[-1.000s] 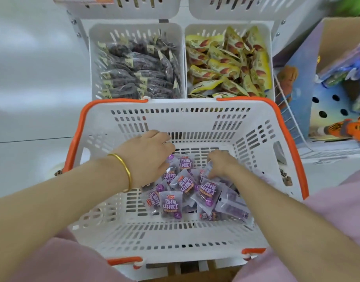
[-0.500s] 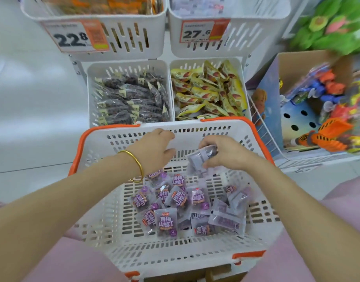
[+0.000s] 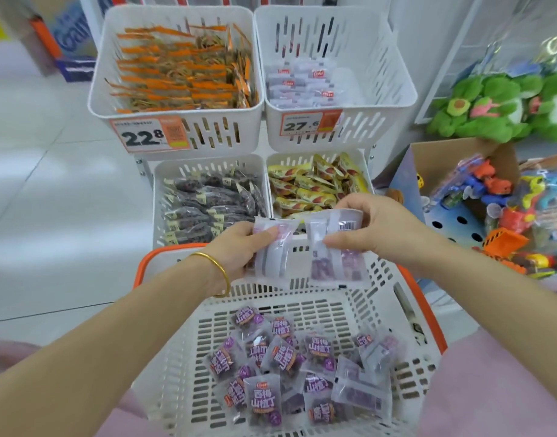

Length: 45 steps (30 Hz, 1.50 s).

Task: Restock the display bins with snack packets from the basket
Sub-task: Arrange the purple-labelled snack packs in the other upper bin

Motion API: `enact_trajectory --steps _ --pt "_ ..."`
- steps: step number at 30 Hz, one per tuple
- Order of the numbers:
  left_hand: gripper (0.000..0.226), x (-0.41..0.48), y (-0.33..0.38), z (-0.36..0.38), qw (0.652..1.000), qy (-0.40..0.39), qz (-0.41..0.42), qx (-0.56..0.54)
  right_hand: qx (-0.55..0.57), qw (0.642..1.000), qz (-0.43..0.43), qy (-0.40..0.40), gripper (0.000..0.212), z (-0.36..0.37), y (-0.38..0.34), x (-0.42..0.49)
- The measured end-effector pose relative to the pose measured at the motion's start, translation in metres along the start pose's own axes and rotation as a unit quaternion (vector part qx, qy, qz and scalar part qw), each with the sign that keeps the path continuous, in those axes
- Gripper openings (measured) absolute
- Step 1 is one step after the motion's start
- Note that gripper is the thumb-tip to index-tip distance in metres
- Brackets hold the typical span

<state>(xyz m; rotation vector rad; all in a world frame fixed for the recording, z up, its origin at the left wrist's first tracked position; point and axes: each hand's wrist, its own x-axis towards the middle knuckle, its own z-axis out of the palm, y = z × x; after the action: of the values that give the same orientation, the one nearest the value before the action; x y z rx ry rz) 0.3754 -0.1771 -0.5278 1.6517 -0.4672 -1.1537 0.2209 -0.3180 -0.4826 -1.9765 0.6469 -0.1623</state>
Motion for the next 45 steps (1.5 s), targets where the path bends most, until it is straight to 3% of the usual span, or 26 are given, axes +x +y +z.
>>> enact_trajectory --steps 3,6,9,12,17,21,25,29,31,36,39,41,45 --pt "0.028 0.002 0.001 0.000 0.997 0.007 0.009 -0.077 0.103 0.994 0.029 0.005 0.021 0.013 0.003 0.003" --pt "0.046 0.001 0.004 0.001 0.988 -0.047 -0.026 -0.148 0.169 0.985 0.039 0.011 0.019 0.030 0.006 0.012" --pt "0.058 -0.004 0.007 0.000 0.983 -0.130 0.010 -0.131 0.143 0.989 0.027 0.031 0.019 0.040 0.009 0.019" --pt "0.062 -0.004 0.003 0.000 0.984 -0.148 0.044 -0.090 0.137 0.989 0.022 0.055 0.023 0.043 0.009 0.021" --pt "0.062 -0.004 0.000 0.002 0.988 -0.093 0.034 -0.118 0.161 0.984 0.035 0.062 0.021 0.048 0.007 0.018" --pt "0.084 -0.002 -0.004 0.007 0.991 0.056 0.046 -0.109 0.209 0.974 0.067 0.048 0.020 0.058 0.007 0.014" --pt "0.050 0.002 -0.008 0.012 0.981 0.168 0.080 -0.062 0.229 0.968 0.099 0.035 0.022 0.061 0.007 0.016" --pt "0.027 0.004 -0.006 0.012 0.974 0.203 0.097 -0.015 0.250 0.964 0.095 0.016 0.019 0.060 0.006 0.017" --pt "0.027 0.004 -0.004 0.010 0.980 0.178 0.094 0.000 0.248 0.964 0.089 0.027 0.015 0.059 0.006 0.017" --pt "0.070 -0.003 0.001 0.008 0.999 0.018 0.023 0.026 0.235 0.967 0.084 0.046 0.012 0.056 0.006 0.014" --pt "0.048 -0.003 0.002 0.003 1.000 -0.023 0.017 -0.008 0.213 0.973 0.067 0.062 0.008 0.054 0.006 0.014" --pt "0.029 -0.004 0.007 -0.001 0.999 -0.023 0.033 -0.028 0.210 0.972 0.066 0.081 0.016 0.050 0.005 0.015" --pt "0.023 -0.003 0.009 -0.006 0.993 -0.001 0.062 -0.104 0.367 0.917 0.135 0.077 0.027 0.037 -0.003 0.016"
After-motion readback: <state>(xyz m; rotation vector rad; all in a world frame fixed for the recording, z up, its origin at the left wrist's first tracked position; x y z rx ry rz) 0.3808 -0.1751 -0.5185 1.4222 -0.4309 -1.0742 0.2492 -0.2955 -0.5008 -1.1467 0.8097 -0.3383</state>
